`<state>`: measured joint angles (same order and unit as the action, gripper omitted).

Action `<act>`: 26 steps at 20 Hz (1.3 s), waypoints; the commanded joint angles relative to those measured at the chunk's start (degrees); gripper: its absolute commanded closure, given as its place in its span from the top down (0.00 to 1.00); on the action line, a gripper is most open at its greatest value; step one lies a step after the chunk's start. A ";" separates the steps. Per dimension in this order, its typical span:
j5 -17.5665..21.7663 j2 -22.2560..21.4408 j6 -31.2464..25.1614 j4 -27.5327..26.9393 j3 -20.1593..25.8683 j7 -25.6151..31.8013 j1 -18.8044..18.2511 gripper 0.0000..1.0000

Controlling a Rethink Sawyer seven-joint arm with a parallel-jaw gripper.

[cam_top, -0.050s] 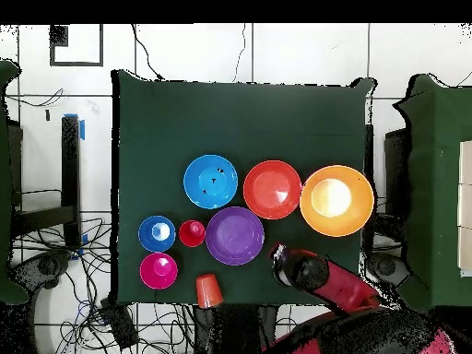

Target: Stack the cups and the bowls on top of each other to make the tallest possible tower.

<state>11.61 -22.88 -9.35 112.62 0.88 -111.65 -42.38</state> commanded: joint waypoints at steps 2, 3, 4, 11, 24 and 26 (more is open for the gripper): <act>0.95 2.30 -1.01 -2.18 -0.32 -4.35 -1.44 1.00; 1.26 0.74 -2.20 -1.26 -0.32 -3.73 -1.45 1.00; 2.02 -1.68 -3.73 0.12 0.14 -2.39 -1.50 1.00; 7.14 -9.81 -10.36 3.16 3.70 5.23 -3.11 1.00; 13.63 -16.50 -11.33 11.13 12.90 8.77 -9.35 1.00; 15.42 -16.12 -10.50 12.37 14.96 9.49 -10.38 1.00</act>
<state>21.31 -38.80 -18.42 118.76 4.25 -111.66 -51.42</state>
